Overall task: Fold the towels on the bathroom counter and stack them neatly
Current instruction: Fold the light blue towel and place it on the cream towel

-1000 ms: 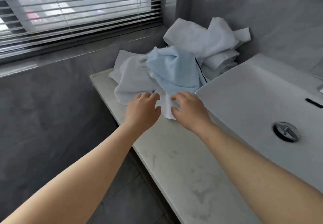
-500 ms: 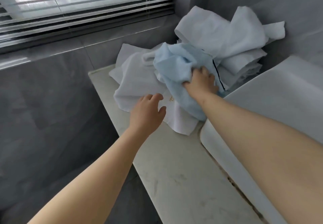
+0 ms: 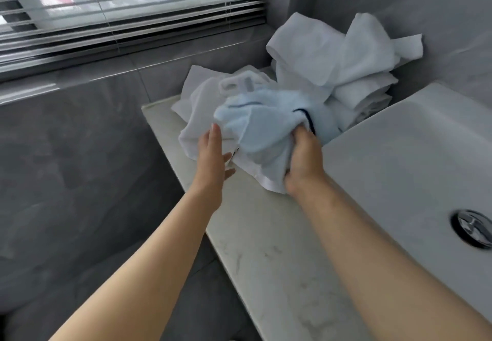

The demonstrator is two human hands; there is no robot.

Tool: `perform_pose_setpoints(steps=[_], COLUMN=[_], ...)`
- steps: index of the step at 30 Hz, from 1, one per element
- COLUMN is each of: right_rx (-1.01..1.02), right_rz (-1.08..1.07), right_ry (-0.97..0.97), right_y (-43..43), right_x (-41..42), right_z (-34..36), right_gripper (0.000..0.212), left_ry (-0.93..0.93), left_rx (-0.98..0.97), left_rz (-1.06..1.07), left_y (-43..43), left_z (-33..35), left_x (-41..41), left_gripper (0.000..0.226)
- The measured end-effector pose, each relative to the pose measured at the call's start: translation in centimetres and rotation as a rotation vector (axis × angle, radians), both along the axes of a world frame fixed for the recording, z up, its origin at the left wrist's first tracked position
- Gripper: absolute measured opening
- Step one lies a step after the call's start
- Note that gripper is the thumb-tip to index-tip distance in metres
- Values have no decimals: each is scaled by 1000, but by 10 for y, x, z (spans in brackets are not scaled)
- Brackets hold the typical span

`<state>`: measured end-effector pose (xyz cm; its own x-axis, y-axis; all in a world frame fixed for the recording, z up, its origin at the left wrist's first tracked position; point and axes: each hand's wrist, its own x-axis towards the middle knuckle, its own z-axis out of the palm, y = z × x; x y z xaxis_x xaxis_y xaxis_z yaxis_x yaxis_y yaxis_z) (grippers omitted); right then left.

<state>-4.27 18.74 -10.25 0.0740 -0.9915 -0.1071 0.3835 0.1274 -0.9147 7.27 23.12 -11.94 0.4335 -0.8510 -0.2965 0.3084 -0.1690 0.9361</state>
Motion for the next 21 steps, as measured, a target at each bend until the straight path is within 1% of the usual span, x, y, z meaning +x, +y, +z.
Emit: perform_pose_setpoints(steps=[2, 4, 7, 10, 12, 15, 18, 21], right_rx=[156, 302, 407, 441, 465, 525, 567, 598], right_rz=[93, 193, 273, 284, 256, 202, 123, 11], right_ry=[-82, -112, -111, -123, -119, -117, -162, -165], right_y=[24, 51, 93, 128, 146, 174, 202, 232], right_x=[-6, -15, -29, -44, -57, -80, -106, -140], right_z=[-8, -14, -21, -28, -35, -44, -51, -55], right_gripper=[38, 43, 42, 43, 44, 37, 47, 44], left_ry=[159, 280, 348, 339, 315, 299, 286, 221], left_rx=[26, 78, 93, 121, 168, 219, 257, 300], left_rz=[-23, -75, -97, -36, -51, -176, -284, -411], left_y=[13, 32, 62, 87, 103, 125, 141, 157], left_z=[-4, -12, -22, -30, -38, -47, -53, -59], left_x=[2, -3, -15, -20, -24, -42, -70, -109], left_gripper=[53, 53, 51, 43, 43, 40, 37, 37])
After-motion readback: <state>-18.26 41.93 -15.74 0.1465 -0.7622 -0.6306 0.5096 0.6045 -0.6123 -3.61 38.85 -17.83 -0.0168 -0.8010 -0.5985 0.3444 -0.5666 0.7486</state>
